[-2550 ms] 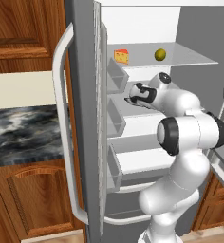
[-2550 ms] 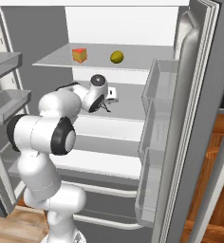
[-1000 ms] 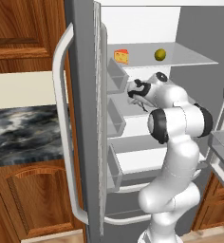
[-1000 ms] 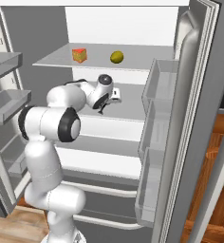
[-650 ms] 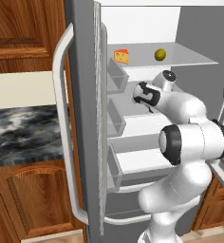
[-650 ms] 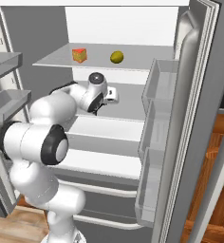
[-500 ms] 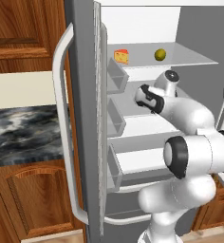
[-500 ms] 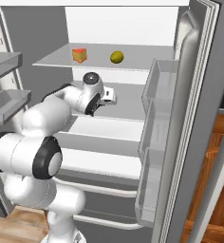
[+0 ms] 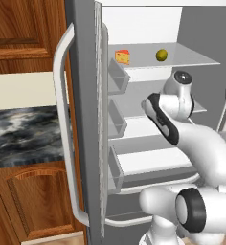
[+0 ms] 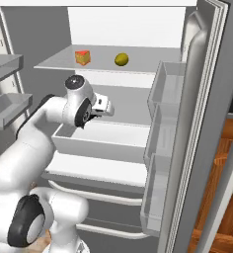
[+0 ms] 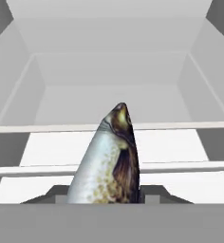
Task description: Take the cheese, fish, and lemon from the fridge and place them on the plate on the dining counter to create an appetizer plate.
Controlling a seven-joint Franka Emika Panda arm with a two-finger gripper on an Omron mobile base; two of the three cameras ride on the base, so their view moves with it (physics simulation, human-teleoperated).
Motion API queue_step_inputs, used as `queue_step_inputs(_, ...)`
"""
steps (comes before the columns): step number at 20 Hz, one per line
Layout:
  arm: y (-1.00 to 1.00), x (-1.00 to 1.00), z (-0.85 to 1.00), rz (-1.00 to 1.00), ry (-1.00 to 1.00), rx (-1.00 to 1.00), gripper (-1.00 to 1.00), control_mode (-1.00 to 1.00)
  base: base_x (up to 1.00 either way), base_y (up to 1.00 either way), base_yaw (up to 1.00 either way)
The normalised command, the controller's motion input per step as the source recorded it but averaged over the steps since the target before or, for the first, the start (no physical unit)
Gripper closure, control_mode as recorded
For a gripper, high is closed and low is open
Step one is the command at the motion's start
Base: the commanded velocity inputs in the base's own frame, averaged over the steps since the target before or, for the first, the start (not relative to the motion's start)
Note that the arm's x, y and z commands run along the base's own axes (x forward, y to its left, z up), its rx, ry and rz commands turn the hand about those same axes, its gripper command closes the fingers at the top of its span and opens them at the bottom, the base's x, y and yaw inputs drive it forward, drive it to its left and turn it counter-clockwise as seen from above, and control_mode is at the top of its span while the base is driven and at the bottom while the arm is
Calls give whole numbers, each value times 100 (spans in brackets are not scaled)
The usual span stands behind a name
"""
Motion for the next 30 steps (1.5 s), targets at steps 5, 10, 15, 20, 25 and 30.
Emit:
queue_step_inputs(5,-1,-100,1,-7,14,0,100,-100,0,0,0)
queue_step_inputs(10,0,-87,2,-1,18,0,100,-100,0,0,0)
queue_step_inputs(15,0,-4,0,-1,7,0,100,-100,0,0,0)
queue_step_inputs(20,0,0,0,-7,1,0,100,100,0,0,-5)
queue_step_inputs(25,0,0,0,0,0,0,100,100,-36,1,-22)
queue_step_inputs(30,0,0,0,0,0,0,100,100,-26,3,-45)
